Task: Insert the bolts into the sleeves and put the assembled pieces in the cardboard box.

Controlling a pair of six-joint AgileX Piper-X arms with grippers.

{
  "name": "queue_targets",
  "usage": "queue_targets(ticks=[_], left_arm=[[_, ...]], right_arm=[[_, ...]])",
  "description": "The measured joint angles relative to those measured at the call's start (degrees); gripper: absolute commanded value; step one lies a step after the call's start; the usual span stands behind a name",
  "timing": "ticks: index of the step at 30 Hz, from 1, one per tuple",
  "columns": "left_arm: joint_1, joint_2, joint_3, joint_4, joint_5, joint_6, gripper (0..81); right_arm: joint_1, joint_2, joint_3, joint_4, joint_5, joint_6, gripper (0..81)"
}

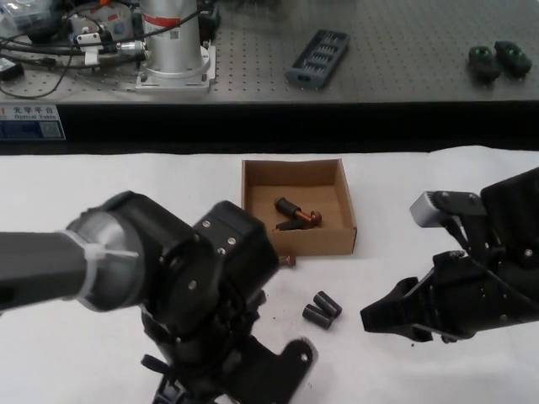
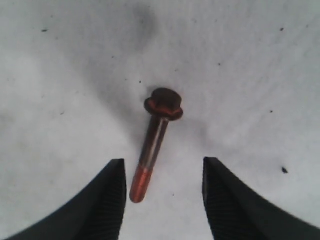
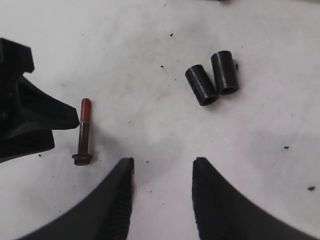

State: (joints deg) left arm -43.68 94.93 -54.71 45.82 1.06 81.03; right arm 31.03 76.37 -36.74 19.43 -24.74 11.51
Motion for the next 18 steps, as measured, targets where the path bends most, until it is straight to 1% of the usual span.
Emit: queue_targets(ticks=[7,12,14,18], left_arm=[[-1.56,2.55,0.0,-3.07,-1.06,2.07,35.1],[-1.54,3.92,-0.11,-3.07,-1.84,3.47,34.9],[-1.54,3.92,-0.21,-3.07,-1.92,3.96,33.4],[-1.63,4.34,-0.42,-2.8,-2.19,5.51,26.0]], right_arm=[[-4.4,0.0,0.1,0.45,0.07,-0.67,29.6],[-5.84,0.0,2.11,0.59,-1.31,-0.81,29.6],[-5.93,0.0,3.31,0.52,-1.42,-0.81,29.6],[-5.93,0.0,3.87,0.38,-1.52,-0.81,29.6]])
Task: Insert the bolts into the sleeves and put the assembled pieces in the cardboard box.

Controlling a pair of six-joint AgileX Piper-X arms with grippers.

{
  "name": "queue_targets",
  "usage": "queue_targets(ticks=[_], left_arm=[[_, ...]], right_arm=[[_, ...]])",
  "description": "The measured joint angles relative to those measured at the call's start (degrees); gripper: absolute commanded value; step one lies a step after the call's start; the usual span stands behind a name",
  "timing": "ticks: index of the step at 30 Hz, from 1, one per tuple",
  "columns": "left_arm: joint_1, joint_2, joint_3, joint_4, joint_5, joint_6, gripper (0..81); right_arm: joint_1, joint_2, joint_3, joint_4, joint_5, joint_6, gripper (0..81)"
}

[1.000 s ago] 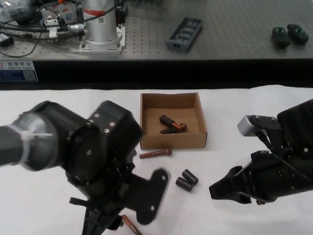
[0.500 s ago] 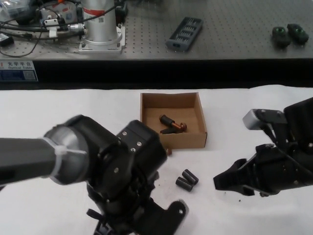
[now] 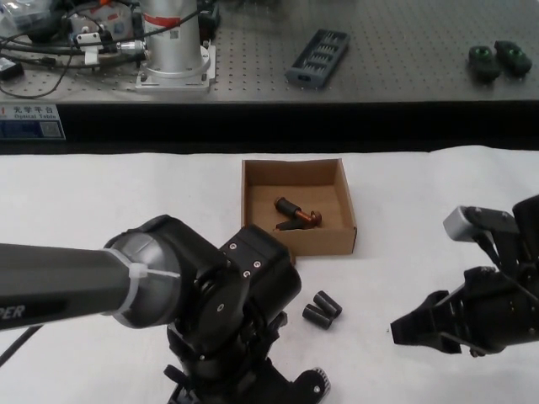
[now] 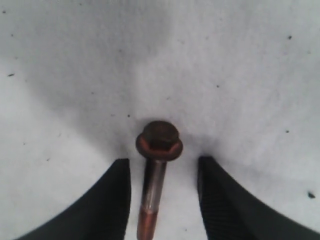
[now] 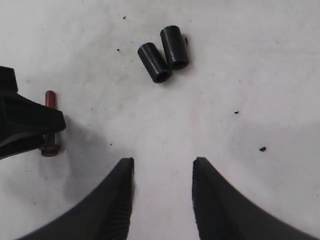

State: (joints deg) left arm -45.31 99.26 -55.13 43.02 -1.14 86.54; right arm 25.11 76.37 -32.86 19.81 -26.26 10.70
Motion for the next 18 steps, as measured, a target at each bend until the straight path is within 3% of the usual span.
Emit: queue_targets(ticks=[12,18], left_arm=[[0.0,0.13,0.0,1.85,-0.18,-0.92,6.1],[0.0,0.31,0.0,-1.64,-0.91,-28.23,5.0]], right_arm=[[0.0,0.0,0.09,-0.79,-0.04,0.0,29.6],[0.0,0.0,0.09,-1.68,-0.21,0.6,29.6]])
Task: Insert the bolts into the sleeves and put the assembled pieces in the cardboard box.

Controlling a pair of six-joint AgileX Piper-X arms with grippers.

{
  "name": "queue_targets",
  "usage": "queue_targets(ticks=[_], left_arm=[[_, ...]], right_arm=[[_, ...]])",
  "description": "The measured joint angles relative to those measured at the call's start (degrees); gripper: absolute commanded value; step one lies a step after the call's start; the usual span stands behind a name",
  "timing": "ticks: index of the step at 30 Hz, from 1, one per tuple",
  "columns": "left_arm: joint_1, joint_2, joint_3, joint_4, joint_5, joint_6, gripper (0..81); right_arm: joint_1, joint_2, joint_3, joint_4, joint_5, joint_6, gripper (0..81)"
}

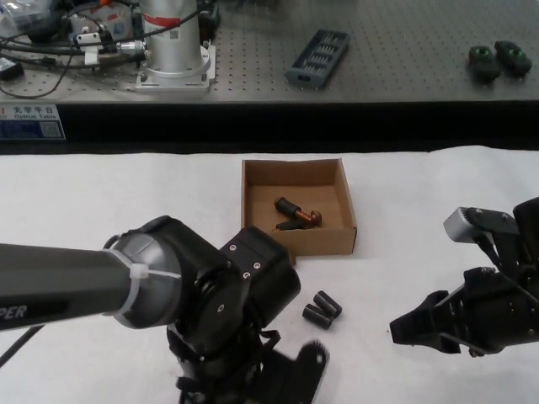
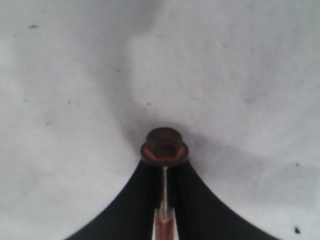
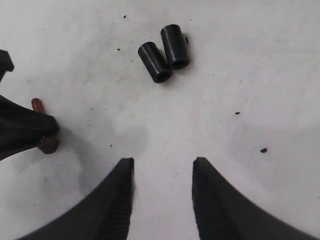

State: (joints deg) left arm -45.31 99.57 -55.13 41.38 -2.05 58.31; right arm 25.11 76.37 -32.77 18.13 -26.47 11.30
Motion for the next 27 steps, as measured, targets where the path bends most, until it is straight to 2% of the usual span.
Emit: queue_targets(ticks=[4,6,8,13,16,21,27], left_arm=[[0.1,0.15,0.0,-2.06,-0.43,-11.91,5.0],[0.46,0.15,0.0,-2.5,-0.4,-14.76,5.0],[1.31,0.15,0.0,-3.32,1.19,-23.26,5.0],[5.37,-1.25,0.0,-4.75,6.91,-32.89,5.0],[8.45,-3.88,0.11,-6.78,11.16,-37.77,5.0],[12.38,-8.08,0.31,-9.8,13.95,-41.92,5.0],[16.39,-13.32,6.53,-18.23,16.17,-47.96,5.0]], right_arm=[[0.0,0.0,0.0,-0.57,-1.78,0.64,29.6],[0.0,0.0,-0.11,-0.57,-3.5,0.65,29.6],[0.36,0.0,-0.97,0.1,-4.42,-0.36,29.5],[2.94,0.0,-7.25,4.74,-0.12,-6.92,29.5],[4.68,1.65,-13.55,8.04,2.87,-12.29,29.5],[4.98,9.13,-20.99,14.45,4.07,-18.27,29.5],[5.41,18.56,-28.4,24.25,8.16,-24.51,29.5]])
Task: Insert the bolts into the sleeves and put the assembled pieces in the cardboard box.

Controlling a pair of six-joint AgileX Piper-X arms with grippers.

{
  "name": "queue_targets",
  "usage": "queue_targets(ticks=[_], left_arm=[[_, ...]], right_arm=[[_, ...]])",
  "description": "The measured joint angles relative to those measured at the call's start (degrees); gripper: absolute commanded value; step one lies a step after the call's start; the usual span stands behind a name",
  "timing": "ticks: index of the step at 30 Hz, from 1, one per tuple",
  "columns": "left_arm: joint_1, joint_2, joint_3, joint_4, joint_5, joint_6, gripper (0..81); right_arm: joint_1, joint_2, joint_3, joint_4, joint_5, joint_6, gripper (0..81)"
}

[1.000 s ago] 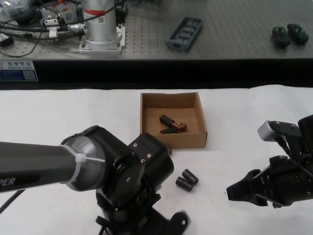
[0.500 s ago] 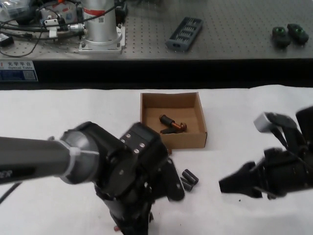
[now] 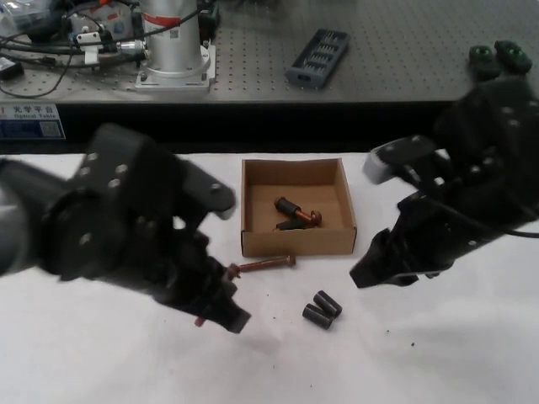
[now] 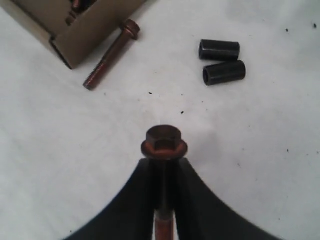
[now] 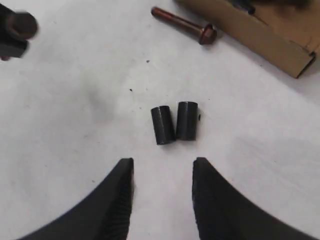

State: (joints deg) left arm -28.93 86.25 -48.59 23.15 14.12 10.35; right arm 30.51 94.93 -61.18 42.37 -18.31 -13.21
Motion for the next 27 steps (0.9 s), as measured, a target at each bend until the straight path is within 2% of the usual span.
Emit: queue_targets(ticks=[6,9,10,16,27], left_arm=[[2.14,-4.8,8.31,-7.2,0.28,-5.83,5.0],[2.78,-7.47,11.62,-12.45,0.56,-9.85,5.0],[2.78,-8.36,12.44,-14.03,0.55,-11.24,5.0],[3.33,-13.73,15.55,-20.62,-0.19,-18.96,5.0],[10.43,-21.66,18.61,-20.81,0.28,-19.56,5.0]], right_arm=[[1.94,3.85,-4.89,6.37,4.97,-4.48,29.5],[4.22,4.88,-6.27,6.83,6.04,-5.29,29.5],[6.24,5.66,-7.18,6.84,7.75,-5.44,29.5],[9.46,9.47,-10.39,8.19,11.56,-6.31,29.5],[9.67,18.77,-18.75,9.89,16.66,-8.15,29.5]])
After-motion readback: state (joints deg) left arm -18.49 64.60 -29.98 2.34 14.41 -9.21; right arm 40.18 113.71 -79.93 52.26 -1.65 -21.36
